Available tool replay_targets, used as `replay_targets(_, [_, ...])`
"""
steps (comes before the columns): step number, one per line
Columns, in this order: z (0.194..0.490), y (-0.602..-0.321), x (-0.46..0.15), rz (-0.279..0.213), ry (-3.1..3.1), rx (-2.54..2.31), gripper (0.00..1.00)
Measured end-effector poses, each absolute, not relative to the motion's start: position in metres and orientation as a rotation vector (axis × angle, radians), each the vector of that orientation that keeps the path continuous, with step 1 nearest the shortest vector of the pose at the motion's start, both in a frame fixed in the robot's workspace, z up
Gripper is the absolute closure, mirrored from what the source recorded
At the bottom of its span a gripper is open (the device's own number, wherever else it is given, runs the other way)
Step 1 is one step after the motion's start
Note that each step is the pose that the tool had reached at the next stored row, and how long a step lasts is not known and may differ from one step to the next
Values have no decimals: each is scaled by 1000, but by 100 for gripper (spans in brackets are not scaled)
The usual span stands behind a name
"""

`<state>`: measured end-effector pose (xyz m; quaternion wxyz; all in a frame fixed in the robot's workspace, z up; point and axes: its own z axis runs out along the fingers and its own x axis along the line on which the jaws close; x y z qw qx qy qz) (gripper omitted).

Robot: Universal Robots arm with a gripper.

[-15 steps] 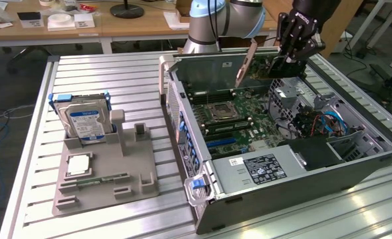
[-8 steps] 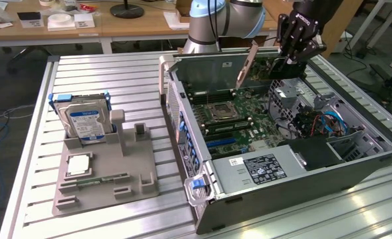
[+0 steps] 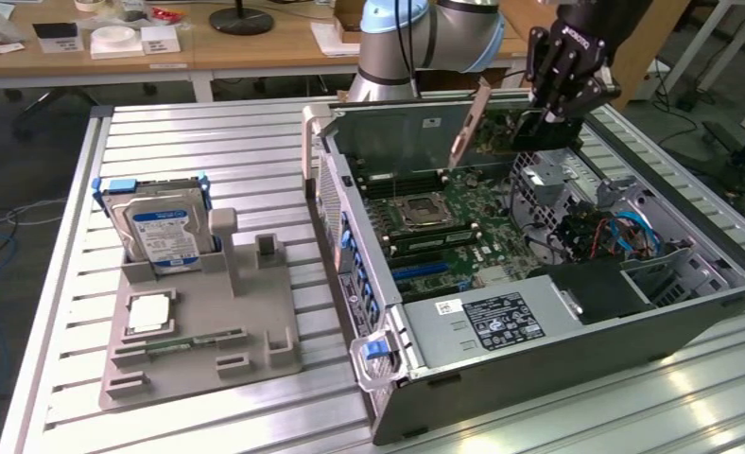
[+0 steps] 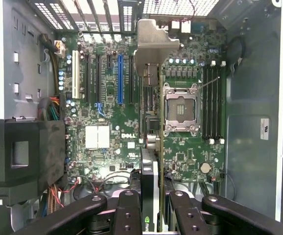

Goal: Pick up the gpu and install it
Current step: 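Insert the gpu into the slot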

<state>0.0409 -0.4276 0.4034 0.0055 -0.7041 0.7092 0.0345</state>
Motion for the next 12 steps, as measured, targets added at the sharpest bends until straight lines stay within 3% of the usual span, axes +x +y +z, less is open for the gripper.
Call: replay_targets(12, [401, -429, 41, 104, 2219, -2203, 73])
